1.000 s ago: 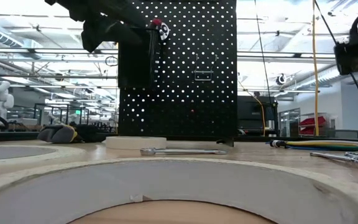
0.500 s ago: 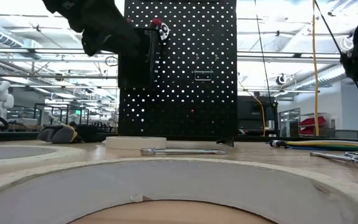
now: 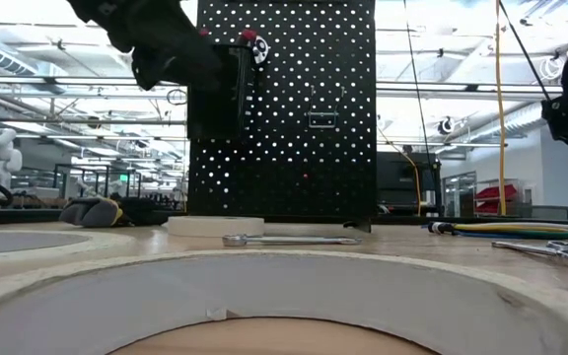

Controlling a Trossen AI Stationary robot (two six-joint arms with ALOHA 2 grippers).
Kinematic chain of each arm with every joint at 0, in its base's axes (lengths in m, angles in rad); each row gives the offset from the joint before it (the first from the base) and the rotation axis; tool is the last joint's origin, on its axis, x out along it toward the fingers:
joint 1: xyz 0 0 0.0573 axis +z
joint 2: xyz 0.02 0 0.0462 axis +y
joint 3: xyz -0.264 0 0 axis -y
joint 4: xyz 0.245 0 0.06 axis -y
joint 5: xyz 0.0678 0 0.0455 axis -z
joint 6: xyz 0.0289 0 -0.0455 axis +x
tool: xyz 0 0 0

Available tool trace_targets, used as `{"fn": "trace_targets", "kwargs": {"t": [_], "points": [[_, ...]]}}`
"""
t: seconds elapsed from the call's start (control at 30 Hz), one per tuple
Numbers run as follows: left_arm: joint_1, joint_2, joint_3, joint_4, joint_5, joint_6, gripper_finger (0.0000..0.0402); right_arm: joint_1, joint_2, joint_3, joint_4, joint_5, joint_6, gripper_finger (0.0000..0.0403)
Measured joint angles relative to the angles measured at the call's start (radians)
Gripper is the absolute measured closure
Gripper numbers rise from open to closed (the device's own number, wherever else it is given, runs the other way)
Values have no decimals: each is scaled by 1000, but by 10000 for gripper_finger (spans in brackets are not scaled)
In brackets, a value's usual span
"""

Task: Hang tools onto peg board
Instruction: Hang the silver wrench on the peg board

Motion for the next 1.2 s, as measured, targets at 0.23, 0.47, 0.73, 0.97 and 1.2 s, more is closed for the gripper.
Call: {"fn": "trace_targets", "kwargs": {"t": [0.23, 0.47, 0.73, 0.97, 1.2], "points": [[0, 0, 0, 12, 8, -6, 230, -28, -98, -14, -41, 92, 7, 381], [0, 0, 0, 105, 62, -6, 230, -32, -225, -11, 27, 244, -3, 381], [38, 53, 2, 399, 253, 26, 230, -59, -371, -10, 391, 604, -353, 381], [99, 176, 1, 794, 475, -81, 230, -88, -410, -8, 1073, 607, -1117, 393], [121, 289, 1, 1135, 555, -82, 230, -144, -411, -7, 1422, 453, -1465, 401]]}}
